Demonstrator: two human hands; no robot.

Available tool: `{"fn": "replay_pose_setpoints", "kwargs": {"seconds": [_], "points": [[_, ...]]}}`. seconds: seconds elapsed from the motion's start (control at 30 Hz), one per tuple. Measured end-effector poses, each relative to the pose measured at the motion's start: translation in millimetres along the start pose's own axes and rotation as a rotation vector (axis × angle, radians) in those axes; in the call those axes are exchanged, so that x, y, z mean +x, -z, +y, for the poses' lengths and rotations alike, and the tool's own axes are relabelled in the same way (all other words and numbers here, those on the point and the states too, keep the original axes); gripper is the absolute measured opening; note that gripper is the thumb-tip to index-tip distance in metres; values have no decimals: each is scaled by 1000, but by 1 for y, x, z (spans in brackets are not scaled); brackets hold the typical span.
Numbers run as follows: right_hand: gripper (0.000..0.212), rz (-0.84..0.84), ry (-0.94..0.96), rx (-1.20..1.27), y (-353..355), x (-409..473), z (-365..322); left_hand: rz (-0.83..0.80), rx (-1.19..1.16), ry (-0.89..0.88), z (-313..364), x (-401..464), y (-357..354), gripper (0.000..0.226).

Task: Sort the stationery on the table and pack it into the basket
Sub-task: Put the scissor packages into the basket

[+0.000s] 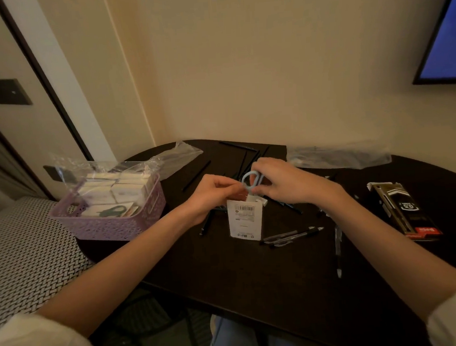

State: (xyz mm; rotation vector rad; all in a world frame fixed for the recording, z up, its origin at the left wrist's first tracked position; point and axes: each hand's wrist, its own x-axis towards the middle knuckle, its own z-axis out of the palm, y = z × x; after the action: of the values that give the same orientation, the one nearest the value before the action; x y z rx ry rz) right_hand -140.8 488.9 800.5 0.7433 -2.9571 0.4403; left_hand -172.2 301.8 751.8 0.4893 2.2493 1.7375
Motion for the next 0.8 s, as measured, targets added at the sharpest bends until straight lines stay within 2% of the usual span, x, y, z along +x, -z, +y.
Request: {"fn": "replay_pose_setpoints", "kwargs": {"seconds": [0.17,0.3,0.43,0.57,0.67,0.8], "points": [[25,114,21,-90,-17,1,-4,-20,-265,137,-6,-3,-1,21],[23,52,41,-61,-26,3,-4,-19,-345,171,-8,-1,-2,19],[23,-62,21,-11,-33,5,-6,-28,-376,159,-9,0,-2,18],[11,125,-17,44,-40,7,-5,-30,-374,156,-11,1,-1,21],[11,230,-36,63,-40,8,-2,-25,-378,148,-10,1,-1,23],[14,145,17,92,-42,8,6,-25,-359,139,-9,2,-2,28]]}}
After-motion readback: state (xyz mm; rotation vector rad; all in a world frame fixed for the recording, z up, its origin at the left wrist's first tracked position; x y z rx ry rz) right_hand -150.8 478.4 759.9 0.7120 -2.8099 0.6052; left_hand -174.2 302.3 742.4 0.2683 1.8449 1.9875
